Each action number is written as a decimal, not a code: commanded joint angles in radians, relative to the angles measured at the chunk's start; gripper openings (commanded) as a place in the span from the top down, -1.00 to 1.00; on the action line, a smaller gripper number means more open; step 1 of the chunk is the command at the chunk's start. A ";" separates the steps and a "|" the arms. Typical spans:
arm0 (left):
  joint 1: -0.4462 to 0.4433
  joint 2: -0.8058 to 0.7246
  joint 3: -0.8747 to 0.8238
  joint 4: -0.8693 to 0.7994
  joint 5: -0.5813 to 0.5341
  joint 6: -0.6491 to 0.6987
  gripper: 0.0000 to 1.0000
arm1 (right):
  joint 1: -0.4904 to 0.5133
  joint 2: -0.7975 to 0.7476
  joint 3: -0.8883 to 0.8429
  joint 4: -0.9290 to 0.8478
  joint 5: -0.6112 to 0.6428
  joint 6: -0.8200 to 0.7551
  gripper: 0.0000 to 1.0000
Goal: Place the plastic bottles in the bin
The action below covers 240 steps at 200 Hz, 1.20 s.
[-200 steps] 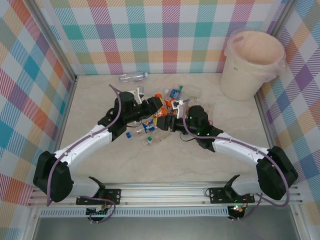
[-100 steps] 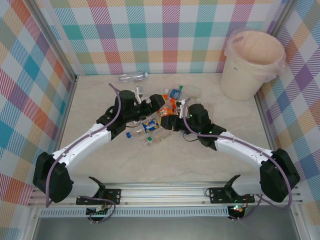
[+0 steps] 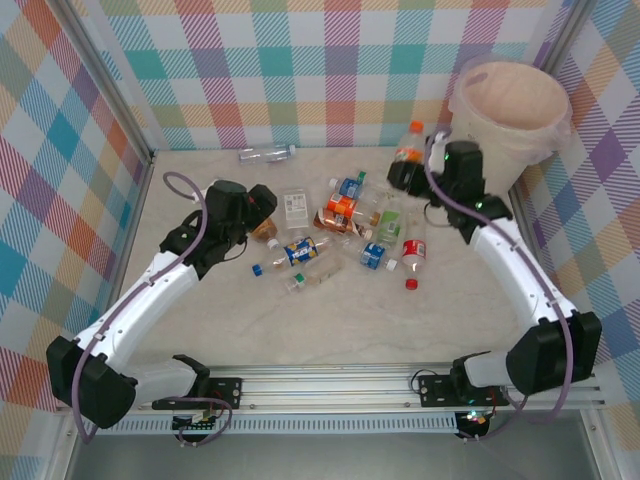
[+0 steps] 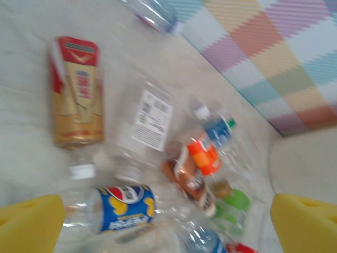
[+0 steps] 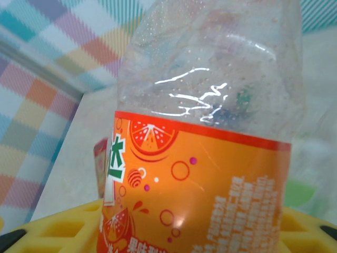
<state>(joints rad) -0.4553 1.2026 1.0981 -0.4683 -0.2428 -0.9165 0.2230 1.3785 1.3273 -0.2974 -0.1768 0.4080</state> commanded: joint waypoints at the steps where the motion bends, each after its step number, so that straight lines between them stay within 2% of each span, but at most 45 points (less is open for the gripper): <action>1: 0.027 -0.017 -0.044 -0.001 -0.002 -0.005 -1.00 | -0.059 0.087 0.156 -0.095 0.049 -0.100 0.10; 51: 0.041 0.021 -0.005 -0.069 0.021 0.015 -1.00 | -0.201 0.375 0.584 -0.179 0.180 -0.126 0.08; 87: 0.050 0.014 -0.033 -0.070 0.016 -0.001 -1.00 | -0.277 0.553 0.818 -0.220 0.164 -0.103 0.07; 140: 0.065 0.026 -0.035 -0.072 0.015 -0.006 -1.00 | -0.323 0.785 1.184 -0.371 0.180 -0.113 0.05; 179: 0.072 0.056 -0.036 -0.083 0.027 -0.011 -1.00 | -0.345 0.862 1.232 -0.414 0.254 -0.111 0.03; 240: 0.079 0.103 -0.050 -0.079 0.046 -0.023 -1.00 | -0.356 0.902 1.270 -0.525 0.127 -0.137 0.03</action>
<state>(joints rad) -0.3889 1.2877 1.0626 -0.5255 -0.2096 -0.9279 -0.1322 2.2688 2.5660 -0.7395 0.0162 0.2974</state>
